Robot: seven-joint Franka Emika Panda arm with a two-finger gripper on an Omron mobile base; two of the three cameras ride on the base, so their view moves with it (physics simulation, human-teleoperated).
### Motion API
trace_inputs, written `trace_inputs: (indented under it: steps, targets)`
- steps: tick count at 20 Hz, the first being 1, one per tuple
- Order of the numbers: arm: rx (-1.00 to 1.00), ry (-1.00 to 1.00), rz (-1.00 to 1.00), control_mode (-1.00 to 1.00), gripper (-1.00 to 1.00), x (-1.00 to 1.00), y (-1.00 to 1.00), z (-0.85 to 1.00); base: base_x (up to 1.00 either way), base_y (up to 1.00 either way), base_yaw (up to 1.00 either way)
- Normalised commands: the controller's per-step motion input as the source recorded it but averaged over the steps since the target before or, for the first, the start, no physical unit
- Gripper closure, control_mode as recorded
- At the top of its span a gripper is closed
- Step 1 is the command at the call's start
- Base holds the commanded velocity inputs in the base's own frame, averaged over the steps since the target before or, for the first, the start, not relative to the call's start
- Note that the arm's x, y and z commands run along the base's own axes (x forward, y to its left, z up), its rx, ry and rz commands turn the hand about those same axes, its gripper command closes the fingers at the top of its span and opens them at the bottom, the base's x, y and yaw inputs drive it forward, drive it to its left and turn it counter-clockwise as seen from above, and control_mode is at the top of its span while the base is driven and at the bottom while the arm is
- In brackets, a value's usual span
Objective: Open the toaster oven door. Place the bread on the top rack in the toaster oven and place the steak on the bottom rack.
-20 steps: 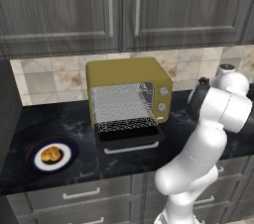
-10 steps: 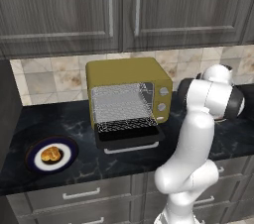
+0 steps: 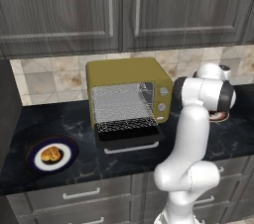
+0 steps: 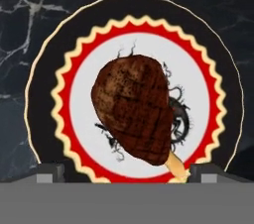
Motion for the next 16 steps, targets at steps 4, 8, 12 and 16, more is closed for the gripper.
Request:
trace_inputs:
  steps: [4, 8, 12, 16]
  targets:
    - [0.0, 0.0, 0.0, -1.0, -1.0, 0.25, -0.02, -0.18, 0.0, 0.0, 0.0]
    - [0.0, 0.0, 0.0, -1.0, -1.0, 0.23, -0.03, -0.21, 0.0, 0.0, 0.0]
    - [0.0, 0.0, 0.0, -1.0, -1.0, 0.08, -0.05, -0.15, 0.0, 0.0, 0.0]
    - [0.0, 0.0, 0.0, -1.0, -1.0, 0.0, -0.01, -0.11, 0.0, 0.0, 0.0]
